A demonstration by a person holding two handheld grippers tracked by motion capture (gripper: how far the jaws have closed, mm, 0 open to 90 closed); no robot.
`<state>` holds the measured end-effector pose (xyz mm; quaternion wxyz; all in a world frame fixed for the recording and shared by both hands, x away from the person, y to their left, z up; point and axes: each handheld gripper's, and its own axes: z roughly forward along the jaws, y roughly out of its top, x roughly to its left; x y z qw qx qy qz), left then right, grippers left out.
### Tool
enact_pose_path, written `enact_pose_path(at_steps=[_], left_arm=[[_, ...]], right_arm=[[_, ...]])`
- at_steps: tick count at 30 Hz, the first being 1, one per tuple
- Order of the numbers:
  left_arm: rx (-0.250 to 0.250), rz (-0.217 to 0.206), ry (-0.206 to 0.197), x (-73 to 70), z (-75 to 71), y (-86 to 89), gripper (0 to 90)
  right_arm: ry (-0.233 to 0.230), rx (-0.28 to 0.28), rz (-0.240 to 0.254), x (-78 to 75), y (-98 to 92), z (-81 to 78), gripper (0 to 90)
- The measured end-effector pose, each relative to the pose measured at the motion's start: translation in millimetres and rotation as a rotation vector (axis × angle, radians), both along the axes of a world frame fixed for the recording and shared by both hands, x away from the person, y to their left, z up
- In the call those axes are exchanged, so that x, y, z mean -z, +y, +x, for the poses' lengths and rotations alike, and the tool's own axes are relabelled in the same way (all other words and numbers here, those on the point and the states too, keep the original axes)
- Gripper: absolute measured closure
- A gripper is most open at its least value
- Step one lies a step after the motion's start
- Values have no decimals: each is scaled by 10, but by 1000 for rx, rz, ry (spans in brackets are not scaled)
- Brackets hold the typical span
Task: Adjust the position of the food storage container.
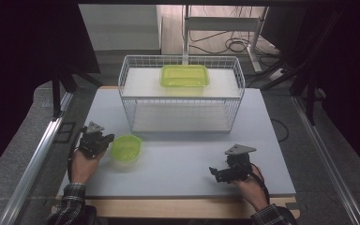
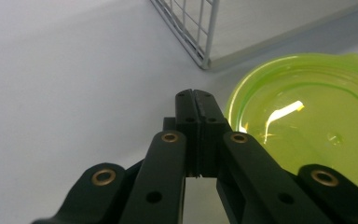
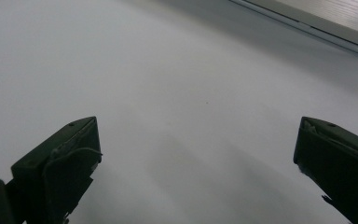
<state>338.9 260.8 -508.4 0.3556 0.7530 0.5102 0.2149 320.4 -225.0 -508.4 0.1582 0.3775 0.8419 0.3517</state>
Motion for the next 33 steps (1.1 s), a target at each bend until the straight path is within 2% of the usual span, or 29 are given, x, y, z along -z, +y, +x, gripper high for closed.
enact_pose_path(at_steps=[6, 12, 21, 27, 30, 33], left_arm=[[17, -4, 6, 2, -34, -62, 898], [48, -8, 10, -8, -71, -201, 898], [93, -13, 24, -31, -132, -465, 898], [151, -17, 29, -44, -162, -687, 898], [179, -20, 27, -48, -178, -792, 897], [199, 1, 7, -59, -198, -878, 897]], right_arm=[[7, -9, -15, 7, 3, -1, 12], [11, -12, -20, 18, 12, -2, 14], [16, -16, -22, 21, 8, 0, 15], [16, -16, -20, 26, 9, 2, 15], [18, -15, -20, 27, 8, 1, 16], [19, -18, -20, 27, 8, 2, 16]])
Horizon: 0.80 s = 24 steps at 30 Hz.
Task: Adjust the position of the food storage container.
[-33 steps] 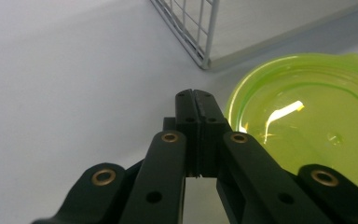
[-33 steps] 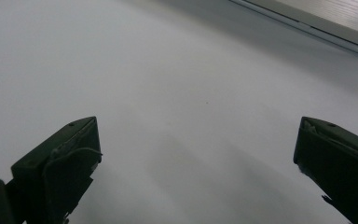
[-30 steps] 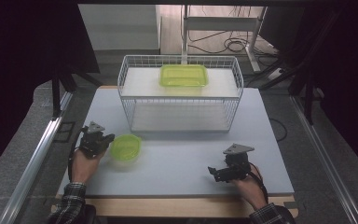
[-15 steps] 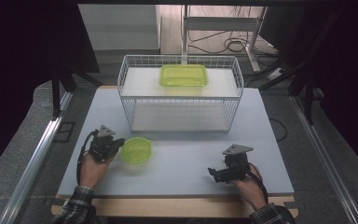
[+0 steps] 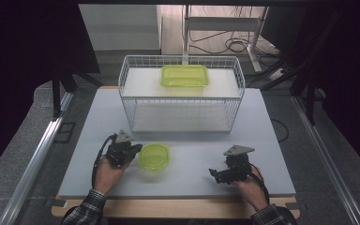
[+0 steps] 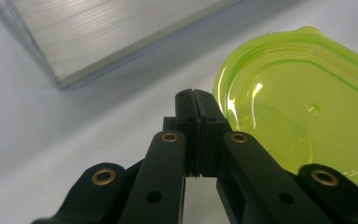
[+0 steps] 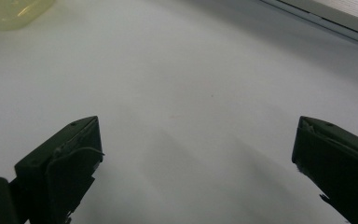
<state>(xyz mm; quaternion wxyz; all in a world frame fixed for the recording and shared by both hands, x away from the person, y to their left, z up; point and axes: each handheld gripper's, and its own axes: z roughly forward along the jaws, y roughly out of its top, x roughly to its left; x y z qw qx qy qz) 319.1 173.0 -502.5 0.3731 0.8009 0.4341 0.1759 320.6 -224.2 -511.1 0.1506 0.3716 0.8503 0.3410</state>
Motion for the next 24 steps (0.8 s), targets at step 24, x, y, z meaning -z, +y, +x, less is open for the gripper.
enact_pose_path(at_steps=[24], left_arm=[[160, 43, 103, 217, -233, -207, 896]], right_arm=[[10, -21, -1, 16, 19, -8, 22]])
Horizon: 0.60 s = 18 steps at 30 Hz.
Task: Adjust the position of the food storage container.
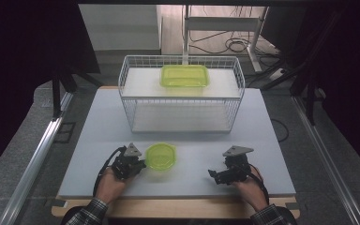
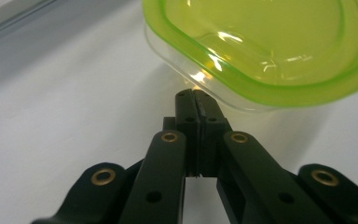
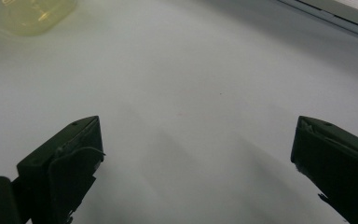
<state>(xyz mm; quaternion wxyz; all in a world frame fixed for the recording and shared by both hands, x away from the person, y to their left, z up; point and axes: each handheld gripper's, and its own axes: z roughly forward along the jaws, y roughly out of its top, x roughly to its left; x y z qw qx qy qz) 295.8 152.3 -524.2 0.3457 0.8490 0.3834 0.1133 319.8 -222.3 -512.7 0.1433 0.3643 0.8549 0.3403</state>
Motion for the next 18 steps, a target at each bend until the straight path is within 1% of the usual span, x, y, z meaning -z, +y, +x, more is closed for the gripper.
enact_pose_path(at_steps=[1, 3, 9, 13, 16, 18], left_arm=[[9, -3, 3, 2, -2, -36, 895], [23, 4, -2, 4, 2, -82, 895], [54, -8, -4, 1, 17, -245, 894], [69, -5, -18, -9, 40, -358, 890], [68, -6, -23, -6, 59, -404, 888], [71, -2, -24, -6, 61, -396, 882]], right_arm=[[-1, -2, -1, 2, 3, 0, 23], [3, -1, 0, 10, 13, -1, 23], [7, -9, -3, 21, 23, 0, 23], [10, -10, -4, 26, 30, -1, 23], [9, -13, -5, 30, 32, 0, 23], [11, -15, -3, 31, 33, -1, 23]])
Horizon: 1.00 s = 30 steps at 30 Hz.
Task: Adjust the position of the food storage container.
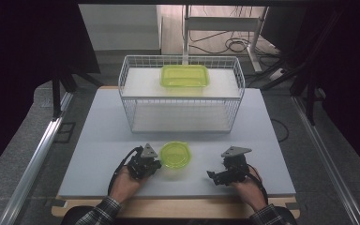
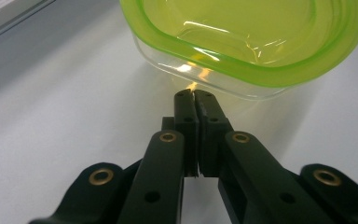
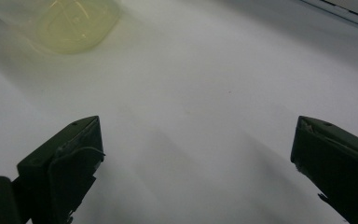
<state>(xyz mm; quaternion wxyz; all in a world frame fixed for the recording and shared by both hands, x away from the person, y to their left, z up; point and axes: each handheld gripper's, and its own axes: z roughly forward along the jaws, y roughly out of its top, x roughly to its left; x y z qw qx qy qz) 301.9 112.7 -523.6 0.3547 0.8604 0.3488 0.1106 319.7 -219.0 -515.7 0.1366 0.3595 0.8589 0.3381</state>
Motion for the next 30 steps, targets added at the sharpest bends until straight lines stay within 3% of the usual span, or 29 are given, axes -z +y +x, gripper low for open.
enact_pose_path(at_steps=[3, 5, 6, 11, 15, 19, 21, 26, 30], left_arm=[[-15, -17, -2, -15, -23, 49, 862], [-26, -29, -9, -32, -55, 98, 777], [-27, -34, -15, -41, -73, 127, 777], [-69, -47, -57, -101, -171, 259, 562], [-89, -68, -68, -112, -235, 330, 401], [-110, -20, -92, -83, -316, 339, 221], [-117, -2, -99, -71, -351, 347, 178], [-121, -15, -98, -59, -401, 383, 110], [-136, 5, -97, -51, -429, 411, 53]], right_arm=[[1, 0, 6, -4, -5, 0, 23], [-1, -2, 18, -14, -14, -2, 23], [-1, -2, 18, -14, -14, -2, 24], [-14, -12, 52, -38, -28, -3, 28], [-8, -17, 61, -39, -27, -3, 28], [-7, -21, 68, -37, -26, -2, 28], [-5, -21, 73, -34, -30, 1, 28], [-15, -26, 83, -42, -30, -2, 28], [-15, -36, 83, -36, -22, -4, 28]])
